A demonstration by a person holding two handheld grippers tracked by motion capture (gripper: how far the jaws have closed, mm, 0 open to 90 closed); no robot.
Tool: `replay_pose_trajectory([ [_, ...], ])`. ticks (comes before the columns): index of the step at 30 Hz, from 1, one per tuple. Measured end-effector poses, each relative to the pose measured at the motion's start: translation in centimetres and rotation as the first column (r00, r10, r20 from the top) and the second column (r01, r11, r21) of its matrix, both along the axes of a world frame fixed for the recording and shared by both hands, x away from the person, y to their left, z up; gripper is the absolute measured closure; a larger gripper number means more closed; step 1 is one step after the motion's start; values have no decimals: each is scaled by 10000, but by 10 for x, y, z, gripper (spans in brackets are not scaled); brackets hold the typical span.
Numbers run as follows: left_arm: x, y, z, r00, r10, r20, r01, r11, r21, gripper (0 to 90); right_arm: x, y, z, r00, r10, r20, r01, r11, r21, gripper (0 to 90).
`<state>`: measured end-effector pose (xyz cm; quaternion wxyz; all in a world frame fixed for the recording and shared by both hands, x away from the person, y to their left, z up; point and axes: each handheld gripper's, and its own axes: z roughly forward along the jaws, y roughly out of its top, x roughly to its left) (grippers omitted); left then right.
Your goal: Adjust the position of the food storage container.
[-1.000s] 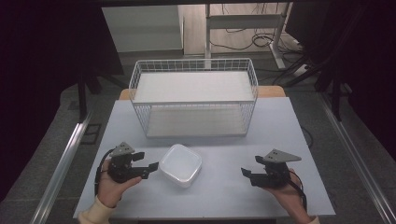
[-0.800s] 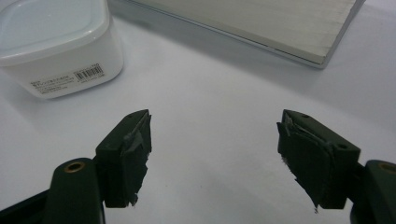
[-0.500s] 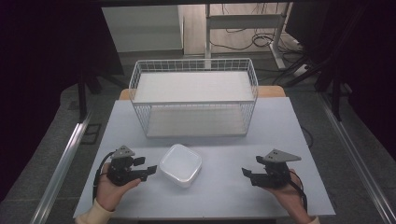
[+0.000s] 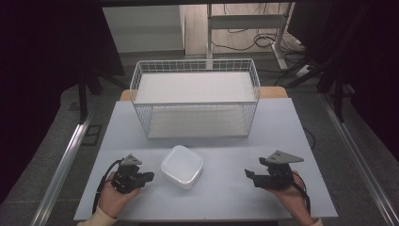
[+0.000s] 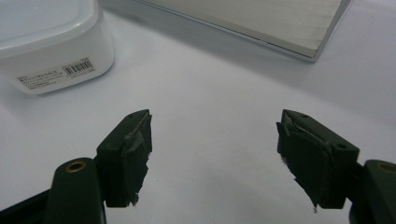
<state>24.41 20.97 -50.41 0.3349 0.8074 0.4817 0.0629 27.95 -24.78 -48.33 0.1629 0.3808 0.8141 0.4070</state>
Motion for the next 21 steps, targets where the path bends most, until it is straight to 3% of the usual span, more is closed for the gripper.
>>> replay_pose_trajectory([
  [9, 7, -7, -3, 9997, -92, -215, 89, 9998, -180, 900, 1, 0, -1, 10000, -22, -58, 22, 10000, -26, 262],
  [21, 19, -16, -1, 9998, -113, -157, 109, 9996, -275, 900, 1, -1, -1, 10000, -45, -77, 45, 10000, -33, 263],
])
